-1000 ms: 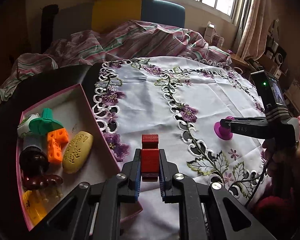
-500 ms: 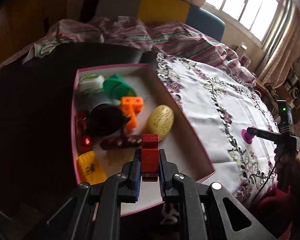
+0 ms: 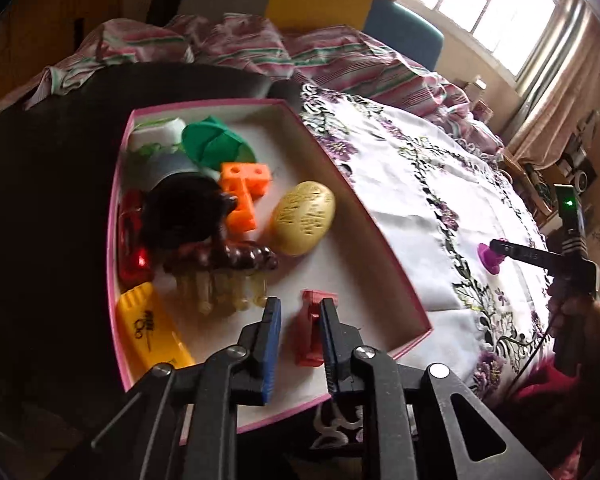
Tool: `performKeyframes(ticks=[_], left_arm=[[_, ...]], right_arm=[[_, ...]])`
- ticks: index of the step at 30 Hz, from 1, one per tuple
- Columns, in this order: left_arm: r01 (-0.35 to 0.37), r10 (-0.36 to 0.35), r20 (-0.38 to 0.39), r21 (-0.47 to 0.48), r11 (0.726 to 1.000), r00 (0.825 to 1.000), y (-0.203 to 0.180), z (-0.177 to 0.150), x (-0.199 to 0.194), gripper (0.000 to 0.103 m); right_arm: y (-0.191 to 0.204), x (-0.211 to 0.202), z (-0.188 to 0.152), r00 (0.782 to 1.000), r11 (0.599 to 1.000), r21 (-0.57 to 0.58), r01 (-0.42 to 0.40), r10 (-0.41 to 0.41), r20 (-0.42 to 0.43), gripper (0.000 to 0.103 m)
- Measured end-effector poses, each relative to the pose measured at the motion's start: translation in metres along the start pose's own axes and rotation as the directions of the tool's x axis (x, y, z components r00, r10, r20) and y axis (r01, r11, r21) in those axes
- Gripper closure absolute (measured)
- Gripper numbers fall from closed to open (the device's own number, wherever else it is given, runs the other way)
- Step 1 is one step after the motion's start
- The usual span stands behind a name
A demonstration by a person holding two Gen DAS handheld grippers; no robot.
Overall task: Organize rigid objects
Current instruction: 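Carry the red piece into the tray and open the left tool, then carry the magenta toy into the tray and release it with the right tool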
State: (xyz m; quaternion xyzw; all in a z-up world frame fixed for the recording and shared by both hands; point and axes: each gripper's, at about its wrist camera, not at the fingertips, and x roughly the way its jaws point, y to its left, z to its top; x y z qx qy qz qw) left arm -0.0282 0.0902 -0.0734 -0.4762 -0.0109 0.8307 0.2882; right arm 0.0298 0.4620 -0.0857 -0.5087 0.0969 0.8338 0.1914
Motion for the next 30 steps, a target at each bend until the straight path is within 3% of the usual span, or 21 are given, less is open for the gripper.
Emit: performKeyframes(ticks=[9, 12, 17, 22, 26, 30], left_arm=[[-0.078, 0.074, 0.068, 0.047, 0.996, 0.995, -0.006, -0.002, -0.016, 0.073], [-0.107, 0.102, 0.093, 0.053, 0.993, 0.990, -0.007, 0.001, -0.023, 0.067], [-0.120, 0.118, 0.116, 0.017, 0.993, 0.986, 0.003, 0.005, -0.035, 0.067], [-0.152, 0.152, 0.142, -0.011, 0.988, 0.978, 0.013, 0.007, -0.047, 0.065], [-0.176, 0.181, 0.152, -0.044, 0.983, 0.972, 0.023, 0.007, -0.055, 0.059], [-0.185, 0.196, 0.160, -0.078, 0.980, 0.968, 0.034, 0.006, -0.062, 0.059]], right_arm=[[0.003, -0.006, 0.000, 1.000, 1.000, -0.011, -0.013, 0.013, 0.020, 0.073], [0.016, -0.015, 0.001, 0.997, 0.997, -0.041, -0.065, 0.066, 0.046, 0.073], [0.059, -0.035, 0.002, 0.979, 0.976, -0.117, -0.182, 0.191, 0.073, 0.073], [0.126, -0.066, 0.003, 0.936, 0.920, -0.247, -0.304, 0.336, 0.100, 0.073], [0.186, -0.088, -0.004, 0.899, 0.844, -0.395, -0.362, 0.429, 0.093, 0.073], [0.235, -0.087, -0.015, 0.904, 0.781, -0.526, -0.335, 0.424, 0.054, 0.073]])
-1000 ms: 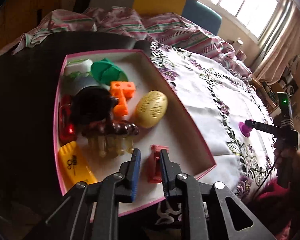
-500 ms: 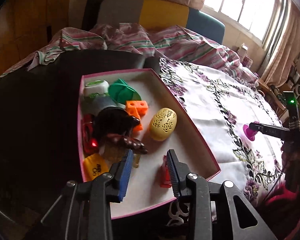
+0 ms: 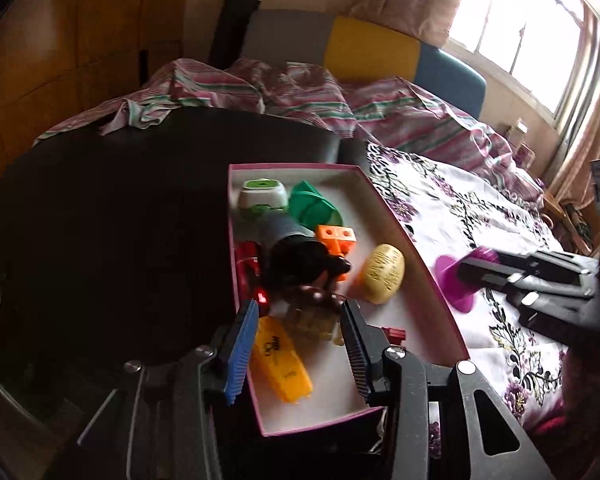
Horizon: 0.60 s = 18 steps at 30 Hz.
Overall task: Organize rigid objects
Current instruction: 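Carry the magenta toy into the tray and release it with the right tool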
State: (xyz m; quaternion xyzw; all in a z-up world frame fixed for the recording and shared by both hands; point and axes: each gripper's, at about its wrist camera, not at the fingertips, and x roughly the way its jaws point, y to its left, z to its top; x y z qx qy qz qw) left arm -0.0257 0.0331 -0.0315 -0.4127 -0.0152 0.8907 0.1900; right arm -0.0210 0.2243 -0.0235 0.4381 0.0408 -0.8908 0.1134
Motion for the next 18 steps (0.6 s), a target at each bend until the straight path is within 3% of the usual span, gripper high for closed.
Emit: performKeyframes(ticks=[5, 12, 18], left_arm=[[-0.012, 0.012, 0.003, -0.032, 0.999, 1.000, 0.012, -0.002, -0.003, 0.057], [-0.043, 0.044, 0.007, -0.058, 0.997, 0.999, 0.023, -0.004, -0.004, 0.048], [-0.079, 0.080, 0.021, -0.050, 0.996, 0.997, 0.024, -0.004, -0.007, 0.044]], right_arm=[[0.028, 0.046, 0.002, 0.992, 0.994, -0.101, 0.036, -0.047, -0.113, 0.073], [0.028, 0.066, 0.006, 0.991, 0.999, -0.003, -0.033, 0.032, -0.126, 0.072], [0.027, 0.072, 0.000, 0.990, 1.000, 0.024, -0.018, 0.021, -0.142, 0.072]])
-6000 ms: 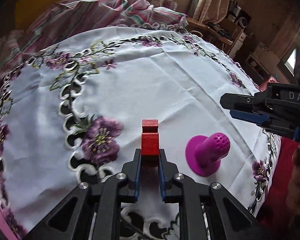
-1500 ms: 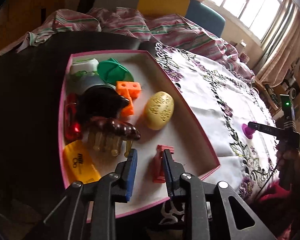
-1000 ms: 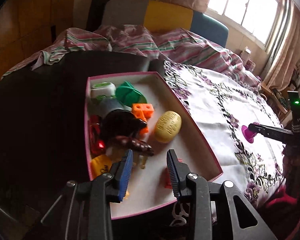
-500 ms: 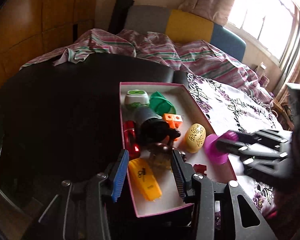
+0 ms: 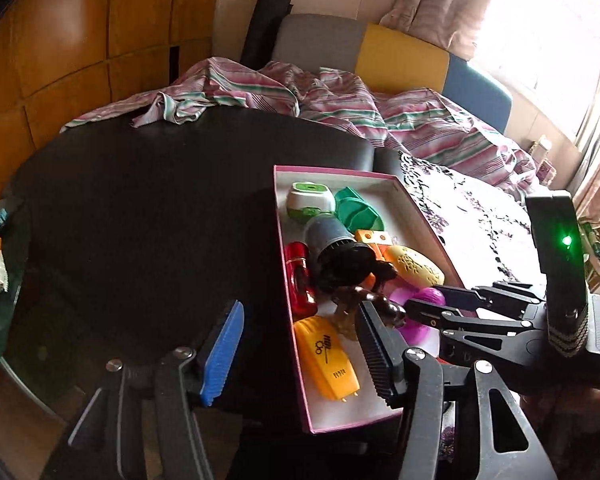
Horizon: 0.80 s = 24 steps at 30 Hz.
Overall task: Organize rigid objects
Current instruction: 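Carry the magenta toy into the tray and release it with the right tool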
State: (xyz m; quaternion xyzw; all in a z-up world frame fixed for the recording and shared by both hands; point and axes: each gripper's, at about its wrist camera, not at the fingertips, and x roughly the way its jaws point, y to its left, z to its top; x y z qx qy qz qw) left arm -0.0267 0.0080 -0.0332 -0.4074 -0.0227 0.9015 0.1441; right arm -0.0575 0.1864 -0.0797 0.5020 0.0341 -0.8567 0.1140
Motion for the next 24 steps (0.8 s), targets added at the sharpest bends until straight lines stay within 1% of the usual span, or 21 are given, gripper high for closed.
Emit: performKeyframes(ticks=[1, 3, 5, 7, 10, 13, 14, 16, 18, 22, 24], left_arm=[[-0.008, 0.008, 0.004, 0.003, 1.000, 1.000, 0.000, 0.000, -0.001, 0.043], [-0.032, 0.032, 0.016, 0.012, 0.999, 0.999, 0.000, 0.001, -0.004, 0.038], [-0.049, 0.049, 0.027, 0.019, 0.999, 0.998, -0.001, 0.002, -0.006, 0.036], [-0.058, 0.057, 0.034, 0.021, 0.998, 0.998, -0.001, 0.002, -0.008, 0.035], [-0.069, 0.068, 0.040, 0.024, 0.997, 0.997, -0.001, 0.002, -0.011, 0.034], [-0.081, 0.080, 0.041, 0.024, 0.996, 0.996, -0.002, 0.002, -0.011, 0.033], [-0.085, 0.084, 0.039, 0.026, 0.996, 0.996, -0.002, 0.002, -0.011, 0.030], [-0.085, 0.084, 0.039, 0.026, 0.996, 0.996, -0.004, 0.001, -0.012, 0.028], [-0.094, 0.093, 0.044, 0.028, 0.995, 0.995, -0.006, 0.000, -0.013, 0.023], [-0.108, 0.106, 0.059, 0.035, 0.993, 0.993, -0.009, -0.001, -0.017, 0.019], [-0.112, 0.110, 0.065, 0.033, 0.993, 0.992, -0.010, -0.001, -0.019, 0.015]], right_arm=[[-0.001, 0.000, -0.001, 1.000, 1.000, 0.005, 0.003, -0.003, 0.003, 0.072], [-0.001, -0.001, -0.003, 1.000, 1.000, 0.013, 0.007, -0.007, 0.009, 0.072], [-0.001, -0.001, -0.005, 1.000, 1.000, 0.016, 0.016, -0.016, 0.012, 0.072], [-0.002, -0.002, -0.007, 1.000, 1.000, 0.025, 0.019, -0.019, 0.012, 0.072], [-0.003, -0.006, -0.010, 0.999, 0.999, 0.037, 0.029, -0.029, 0.020, 0.066], [-0.003, -0.010, -0.013, 0.999, 0.998, 0.050, 0.037, -0.039, 0.035, 0.065], [-0.003, -0.011, -0.014, 0.998, 0.998, 0.054, 0.042, -0.045, 0.041, 0.063], [-0.003, -0.016, -0.017, 0.997, 0.997, 0.065, 0.050, -0.054, 0.060, 0.063], [-0.004, -0.022, -0.020, 0.994, 0.994, 0.090, 0.060, -0.068, 0.090, 0.063], [-0.004, -0.035, -0.023, 0.985, 0.987, 0.137, 0.079, -0.098, 0.142, 0.063], [-0.004, -0.042, -0.024, 0.979, 0.984, 0.151, 0.092, -0.117, 0.166, 0.063]])
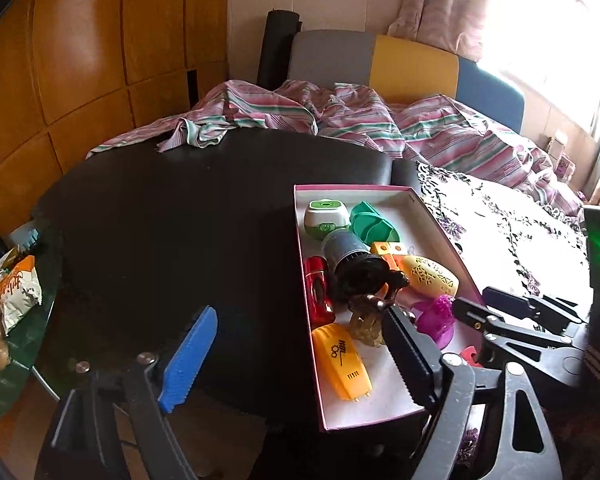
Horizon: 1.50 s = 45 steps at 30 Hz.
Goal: Organize rigid objects
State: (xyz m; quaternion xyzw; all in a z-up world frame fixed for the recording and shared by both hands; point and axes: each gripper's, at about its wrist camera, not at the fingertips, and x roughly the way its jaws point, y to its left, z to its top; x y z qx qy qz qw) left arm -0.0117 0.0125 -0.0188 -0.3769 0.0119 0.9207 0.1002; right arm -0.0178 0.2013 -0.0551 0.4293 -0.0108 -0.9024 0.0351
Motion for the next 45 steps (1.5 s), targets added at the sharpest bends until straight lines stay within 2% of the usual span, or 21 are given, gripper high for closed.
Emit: performKeyframes(ticks=[6, 12, 16, 23, 45], left_arm=[[-0.022, 0.022, 0.021, -0.002, 1.000, 1.000, -0.006, -0.002, -0.008, 0.000], [-0.025, 0.025, 0.016, 0.004, 1.000, 1.000, -0.013, -0.003, -0.013, 0.000], [-0.027, 0.027, 0.017, -0.003, 1.000, 0.999, -0.015, -0.005, -0.017, 0.000], [-0.068, 0.069, 0.068, -0.020, 0.997, 0.995, -0.017, -0.009, -0.027, 0.000], [-0.077, 0.083, 0.111, -0.058, 0.995, 0.990, -0.008, -0.010, -0.037, 0.001]], right_arm=[[-0.003, -0.017, 0.001, 0.993, 0.995, 0.051, 0.084, -0.088, 0.082, 0.063], [-0.002, -0.028, 0.000, 0.984, 0.988, 0.082, 0.132, -0.140, 0.106, 0.062], [0.000, -0.030, -0.002, 0.985, 0.988, 0.078, 0.130, -0.138, 0.103, 0.062], [0.007, -0.034, -0.003, 0.985, 0.990, 0.072, 0.120, -0.127, 0.117, 0.063], [0.021, -0.041, 0.001, 0.984, 0.994, 0.034, 0.107, -0.111, 0.137, 0.063]])
